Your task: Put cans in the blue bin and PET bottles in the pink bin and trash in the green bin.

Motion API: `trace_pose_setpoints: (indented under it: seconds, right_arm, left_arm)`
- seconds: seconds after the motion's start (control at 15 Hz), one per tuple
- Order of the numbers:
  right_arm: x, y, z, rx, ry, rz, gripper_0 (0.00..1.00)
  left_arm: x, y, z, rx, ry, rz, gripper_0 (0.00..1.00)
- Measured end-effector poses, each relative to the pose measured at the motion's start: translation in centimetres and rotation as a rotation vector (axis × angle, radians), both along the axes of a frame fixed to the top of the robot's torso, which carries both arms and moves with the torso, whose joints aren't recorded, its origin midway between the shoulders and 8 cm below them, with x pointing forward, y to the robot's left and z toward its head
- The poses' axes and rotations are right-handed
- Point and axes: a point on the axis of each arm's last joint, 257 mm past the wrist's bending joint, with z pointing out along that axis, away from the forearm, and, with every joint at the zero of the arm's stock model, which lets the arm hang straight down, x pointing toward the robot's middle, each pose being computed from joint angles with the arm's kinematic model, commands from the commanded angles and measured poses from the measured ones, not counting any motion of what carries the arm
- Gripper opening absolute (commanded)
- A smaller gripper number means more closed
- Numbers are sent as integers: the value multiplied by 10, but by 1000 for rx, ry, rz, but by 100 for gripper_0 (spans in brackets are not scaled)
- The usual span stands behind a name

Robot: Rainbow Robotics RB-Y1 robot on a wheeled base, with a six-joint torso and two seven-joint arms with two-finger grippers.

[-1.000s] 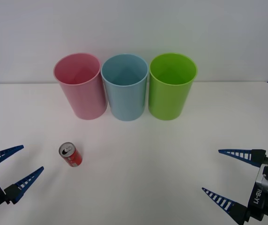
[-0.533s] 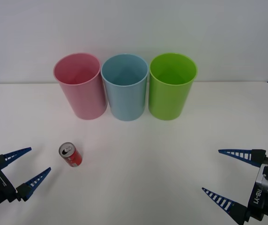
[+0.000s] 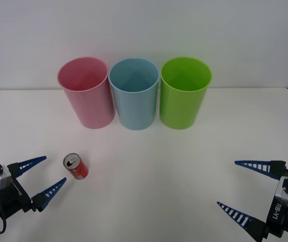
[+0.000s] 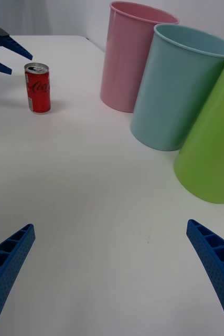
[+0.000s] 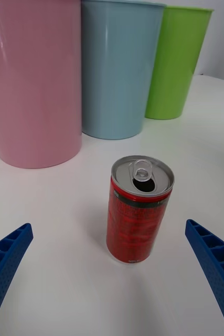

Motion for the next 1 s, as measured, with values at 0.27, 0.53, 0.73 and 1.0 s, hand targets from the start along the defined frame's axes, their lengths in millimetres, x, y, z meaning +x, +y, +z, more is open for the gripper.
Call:
trace_pose_setpoints:
  seconds: [0.27,0.53,0.73,1.0]
  right_arm:
    - [0,0,0,0,0,0,100]
    - [0,0,0,0,0,0,100]
    - [0,0,0,0,0,0,100]
    - [0,0,0,0,0,0,100]
  left_arm:
    - [12,-12,-13,19,7,-10,100]
    - [28,-28,-16,24,10,-17,100]
    - [43,-39,-14,36,5,-16,100]
    - [51,-51,-16,34,15,-18,100]
